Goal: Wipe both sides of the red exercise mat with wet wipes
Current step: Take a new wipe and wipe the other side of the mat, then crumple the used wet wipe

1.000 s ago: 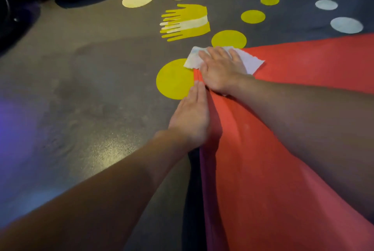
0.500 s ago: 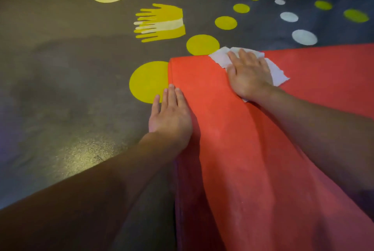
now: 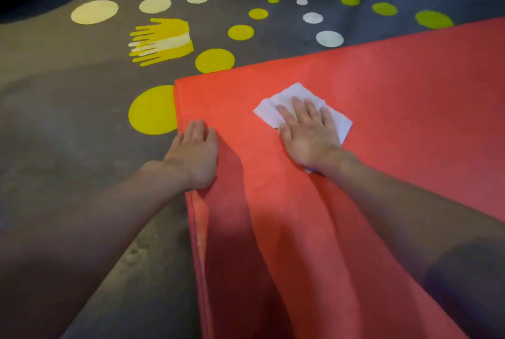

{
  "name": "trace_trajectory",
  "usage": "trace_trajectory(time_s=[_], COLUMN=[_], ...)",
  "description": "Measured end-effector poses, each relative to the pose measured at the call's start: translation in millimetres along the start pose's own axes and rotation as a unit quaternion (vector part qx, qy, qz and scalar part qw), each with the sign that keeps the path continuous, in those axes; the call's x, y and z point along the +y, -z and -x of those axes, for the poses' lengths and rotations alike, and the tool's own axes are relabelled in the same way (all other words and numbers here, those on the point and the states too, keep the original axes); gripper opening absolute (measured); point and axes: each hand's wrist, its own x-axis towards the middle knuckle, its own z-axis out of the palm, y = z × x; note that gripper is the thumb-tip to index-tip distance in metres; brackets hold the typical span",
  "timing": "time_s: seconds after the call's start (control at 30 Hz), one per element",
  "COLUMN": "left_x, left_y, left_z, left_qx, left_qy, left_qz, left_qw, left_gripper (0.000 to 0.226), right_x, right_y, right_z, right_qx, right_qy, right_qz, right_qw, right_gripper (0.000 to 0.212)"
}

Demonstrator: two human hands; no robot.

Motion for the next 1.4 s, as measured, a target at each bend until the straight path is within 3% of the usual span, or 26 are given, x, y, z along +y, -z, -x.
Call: trace_trajectory(time_s=[0.07, 0.17, 0.23, 0.3, 0.37, 0.5, 0.57, 0.63, 0.7, 0.8, 0.87, 0.93, 1.07, 1.23, 1.33, 1.4], left_x=[23.3, 39.3, 50.2, 69.5, 92.7, 130.7, 145.7, 160.8, 175.7, 197.0, 207.8, 216.7, 221.6, 220.9, 226.5, 232.2], left_y=[-5.0, -2.4, -5.7, -12.5, -17.9, -16.7, -14.4, -13.1, -11.7, -12.7, -15.4, -16.1, -6.2, 5.6, 15.3, 31.3], left_z=[17.1, 25.6, 28.6, 36.2, 46.5, 57.7, 62.7, 65.8, 66.5, 66.2, 67.0, 65.8, 55.5, 41.6, 24.3, 22.9], left_qx=[0.039, 0.093, 0.098, 0.079, 0.054, 0.051, 0.019, 0.006, 0.015, 0.002, -0.017, -0.019, -0.039, -0.071, -0.092, -0.106], left_qy=[-0.059, -0.003, -0.023, -0.095, -0.142, -0.139, -0.168, -0.180, -0.161, -0.178, -0.208, -0.219, -0.203, -0.174, -0.125, -0.093], left_qz=[0.090, 0.234, 0.225, 0.175, 0.138, 0.111, 0.114, 0.124, 0.131, 0.123, 0.096, 0.056, 0.036, 0.060, 0.191, 0.334], left_qw=[0.993, 0.968, 0.969, 0.977, 0.979, 0.983, 0.979, 0.976, 0.978, 0.976, 0.973, 0.974, 0.978, 0.980, 0.969, 0.932], left_gripper=[0.061, 0.058, 0.057, 0.055, 0.055, 0.053, 0.059, 0.065, 0.067, 0.063, 0.055, 0.052, 0.053, 0.056, 0.067, 0.062], right_x=[-24.1, -80.1, -75.4, -44.3, -6.3, 70.6, 77.1, 58.5, 27.4, 0.9, 17.8, 53.3, 112.0, 129.0, 102.6, 76.1], right_y=[-7.8, -32.4, -36.2, -32.2, -28.2, -12.0, -9.7, -18.3, -30.7, -36.7, -31.8, -29.8, -22.2, -13.7, -15.6, -4.0], right_z=[25.9, 110.7, 158.9, 166.4, 157.0, 132.8, 136.0, 153.4, 189.6, 255.7, 275.6, 270.4, 231.6, 169.4, 140.6, 125.2], right_qx=[0.023, 0.033, 0.008, 0.005, 0.003, 0.002, 0.000, 0.010, 0.027, 0.005, -0.031, -0.016, -0.029, 0.027, 0.120, 0.224], right_qy=[-0.038, 0.134, 0.239, 0.279, 0.235, 0.015, -0.070, -0.101, -0.046, 0.122, 0.222, 0.250, 0.084, -0.085, -0.150, -0.137], right_qz=[-0.007, 0.017, 0.003, 0.009, 0.033, 0.020, -0.005, -0.013, 0.001, -0.002, 0.008, 0.038, 0.040, 0.006, -0.078, -0.250], right_qw=[0.999, 0.990, 0.971, 0.960, 0.971, 1.000, 0.998, 0.995, 0.999, 0.993, 0.975, 0.967, 0.995, 0.996, 0.978, 0.932], right_gripper=[0.059, 0.073, 0.064, 0.055, 0.059, 0.059, 0.055, 0.058, 0.065, 0.066, 0.059, 0.052, 0.057, 0.064, 0.052, 0.038])
